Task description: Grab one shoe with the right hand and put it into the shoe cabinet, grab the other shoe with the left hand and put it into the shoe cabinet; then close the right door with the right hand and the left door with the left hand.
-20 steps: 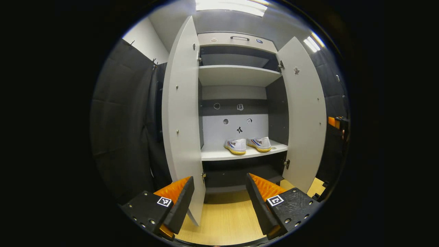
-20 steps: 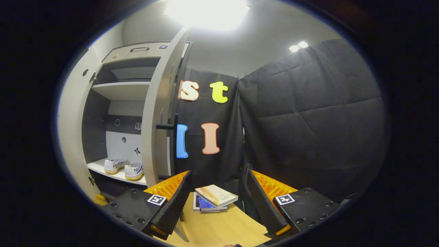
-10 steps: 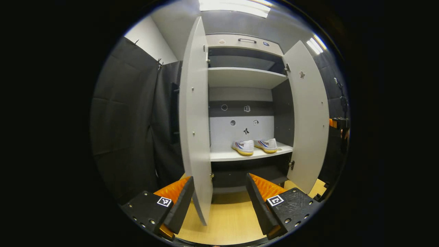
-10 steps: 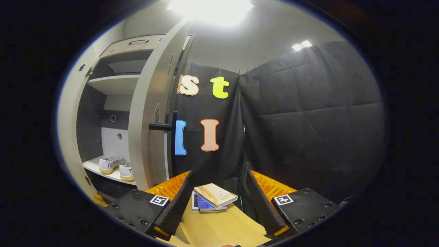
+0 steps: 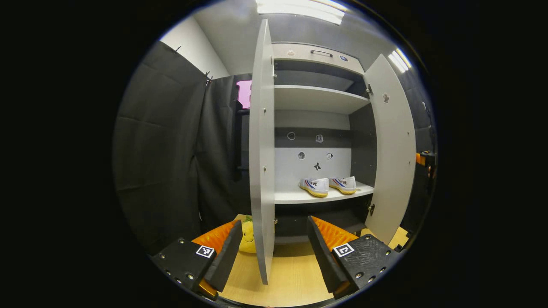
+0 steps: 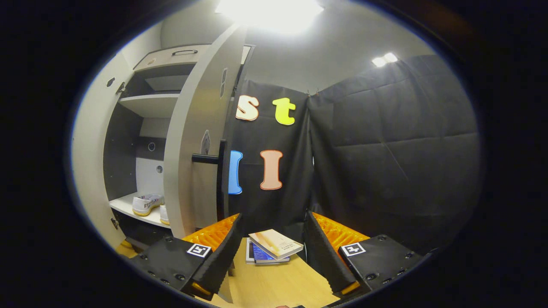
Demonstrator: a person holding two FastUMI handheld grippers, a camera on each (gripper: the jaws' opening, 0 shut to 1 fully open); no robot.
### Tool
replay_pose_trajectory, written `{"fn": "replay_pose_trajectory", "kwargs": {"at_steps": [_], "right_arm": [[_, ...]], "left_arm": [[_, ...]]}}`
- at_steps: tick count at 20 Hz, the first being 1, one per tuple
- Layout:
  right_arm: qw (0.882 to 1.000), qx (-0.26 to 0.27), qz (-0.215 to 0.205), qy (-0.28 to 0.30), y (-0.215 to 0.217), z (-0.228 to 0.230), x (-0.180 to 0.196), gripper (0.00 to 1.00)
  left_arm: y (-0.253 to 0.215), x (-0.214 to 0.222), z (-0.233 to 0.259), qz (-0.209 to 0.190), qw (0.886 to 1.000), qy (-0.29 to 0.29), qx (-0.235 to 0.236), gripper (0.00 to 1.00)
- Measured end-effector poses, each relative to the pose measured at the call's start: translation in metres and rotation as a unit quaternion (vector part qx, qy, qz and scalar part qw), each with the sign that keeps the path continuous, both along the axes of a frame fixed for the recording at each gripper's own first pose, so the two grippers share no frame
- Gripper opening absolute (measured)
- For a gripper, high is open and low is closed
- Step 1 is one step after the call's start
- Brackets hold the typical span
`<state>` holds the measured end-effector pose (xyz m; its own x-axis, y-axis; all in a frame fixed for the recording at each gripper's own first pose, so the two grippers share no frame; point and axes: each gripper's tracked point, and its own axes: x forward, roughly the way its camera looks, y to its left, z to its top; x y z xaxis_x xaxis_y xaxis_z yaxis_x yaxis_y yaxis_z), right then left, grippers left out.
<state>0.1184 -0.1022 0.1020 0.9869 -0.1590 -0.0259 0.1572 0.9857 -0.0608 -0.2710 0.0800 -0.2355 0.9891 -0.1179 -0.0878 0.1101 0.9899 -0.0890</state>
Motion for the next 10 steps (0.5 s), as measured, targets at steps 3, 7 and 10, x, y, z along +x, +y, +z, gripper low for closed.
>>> {"fn": "replay_pose_trajectory", "kwargs": {"at_steps": [3, 7, 10], "right_arm": [[1.000, -0.008, 0.022, -0.006, 0.022, 0.001, -0.001, 0.91], [0.999, -0.012, 0.037, -0.009, 0.045, 0.002, -0.001, 0.91], [0.998, -0.006, 0.065, -0.014, 0.068, 0.002, 0.001, 0.95]], "left_arm": [[0.001, -0.001, -0.002, 0.001, 1.000, 0.002, -0.002, 0.81], [0.005, -0.005, -0.005, 0.003, 1.000, 0.004, -0.002, 0.81], [0.010, -0.008, -0.005, 0.009, 1.000, 0.003, -0.001, 0.81]]}}
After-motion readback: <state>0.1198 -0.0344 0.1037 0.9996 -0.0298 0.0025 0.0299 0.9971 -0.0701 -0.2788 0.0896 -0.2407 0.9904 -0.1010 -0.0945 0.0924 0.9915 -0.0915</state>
